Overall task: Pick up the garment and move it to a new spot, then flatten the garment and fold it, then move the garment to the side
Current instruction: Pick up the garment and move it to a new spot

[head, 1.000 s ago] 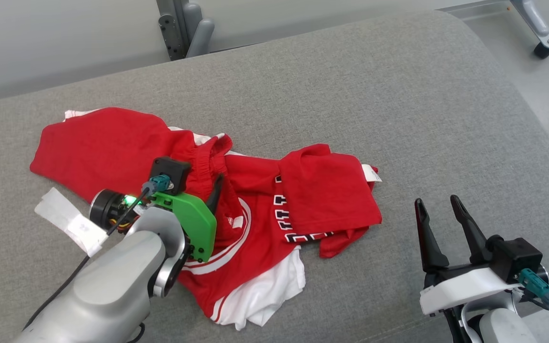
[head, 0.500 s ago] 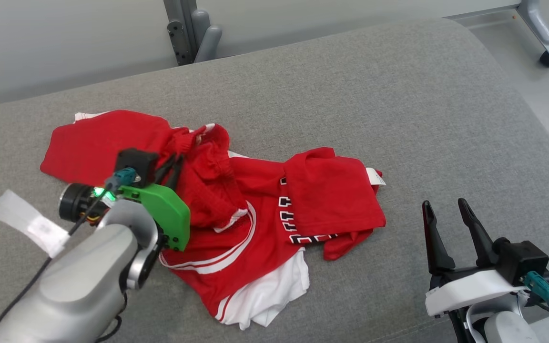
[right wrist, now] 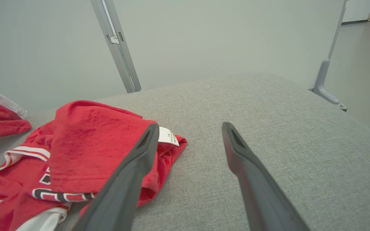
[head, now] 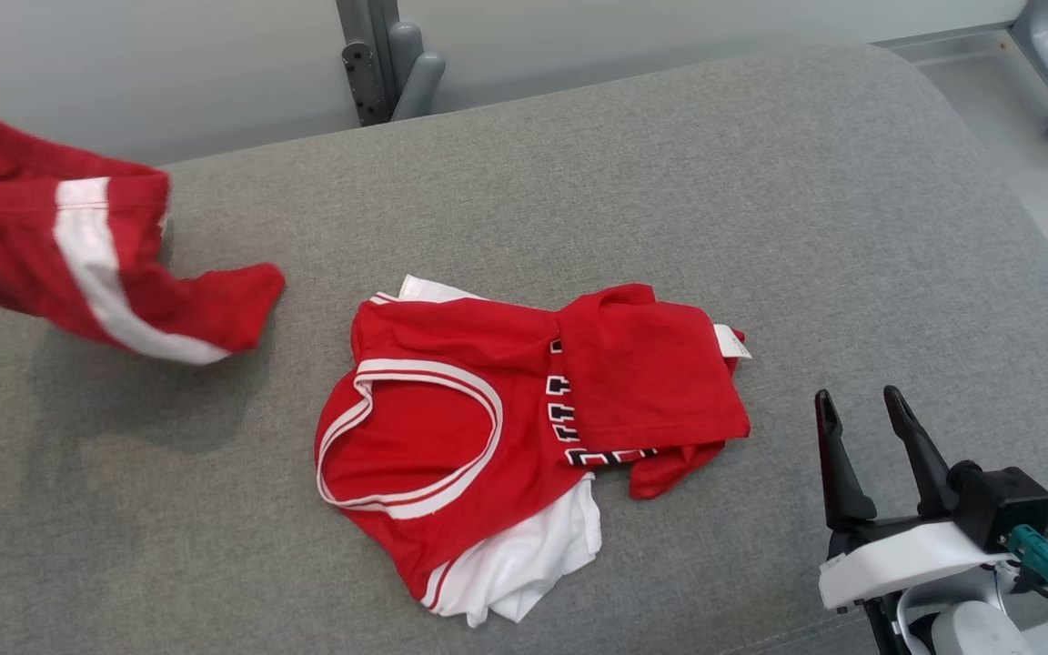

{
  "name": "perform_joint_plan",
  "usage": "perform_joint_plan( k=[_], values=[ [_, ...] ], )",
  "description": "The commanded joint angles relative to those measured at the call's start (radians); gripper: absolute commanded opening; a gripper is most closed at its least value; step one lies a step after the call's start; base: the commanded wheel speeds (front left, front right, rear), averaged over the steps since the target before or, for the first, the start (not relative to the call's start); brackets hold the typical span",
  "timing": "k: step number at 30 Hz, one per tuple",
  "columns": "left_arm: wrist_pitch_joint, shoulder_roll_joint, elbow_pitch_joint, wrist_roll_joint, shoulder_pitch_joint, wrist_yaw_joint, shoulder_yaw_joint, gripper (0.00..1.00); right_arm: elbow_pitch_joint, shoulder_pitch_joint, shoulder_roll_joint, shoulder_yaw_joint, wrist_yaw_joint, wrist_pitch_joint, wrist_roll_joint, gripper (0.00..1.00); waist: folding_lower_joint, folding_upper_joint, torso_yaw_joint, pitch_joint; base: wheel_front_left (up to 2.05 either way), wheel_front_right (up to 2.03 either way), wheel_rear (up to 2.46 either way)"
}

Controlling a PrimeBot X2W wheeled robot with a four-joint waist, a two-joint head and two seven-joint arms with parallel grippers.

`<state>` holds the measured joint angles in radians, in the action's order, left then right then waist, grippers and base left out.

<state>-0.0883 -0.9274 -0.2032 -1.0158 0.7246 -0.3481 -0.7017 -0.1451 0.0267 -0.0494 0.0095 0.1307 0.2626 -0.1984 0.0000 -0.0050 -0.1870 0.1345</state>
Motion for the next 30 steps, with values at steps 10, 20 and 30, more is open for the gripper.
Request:
perform_joint_plan(
  k=[10, 20, 30],
  values=[
    [-0.006, -0.244, -0.094, -0.114, -0.115, -0.058, 0.136, 0.0, -0.006, 0.016, -0.002, 0.007, 0.0, 0.003, -0.025, 1.0, 0.0, 0.005, 0.0, 0.025, 0.0, 0.0, 0.0],
    [-0.045, -0.103, -0.254, -0.187, -0.202, 0.054, 0.102, 0.0, -0.014, 0.039, -0.002, 0.015, 0.0, 0.003, -0.027, 1.0, 0.0, 0.005, 0.007, 0.048, 0.0, 0.0, 0.0],
    [-0.123, 0.032, -0.438, -0.191, -0.214, 0.164, 0.077, 1.0, -0.02, 0.039, -0.003, 0.017, 0.0, 0.003, -0.023, 1.0, 0.0, 0.005, -0.01, 0.054, 0.0, 0.0, 0.0]
  ],
)
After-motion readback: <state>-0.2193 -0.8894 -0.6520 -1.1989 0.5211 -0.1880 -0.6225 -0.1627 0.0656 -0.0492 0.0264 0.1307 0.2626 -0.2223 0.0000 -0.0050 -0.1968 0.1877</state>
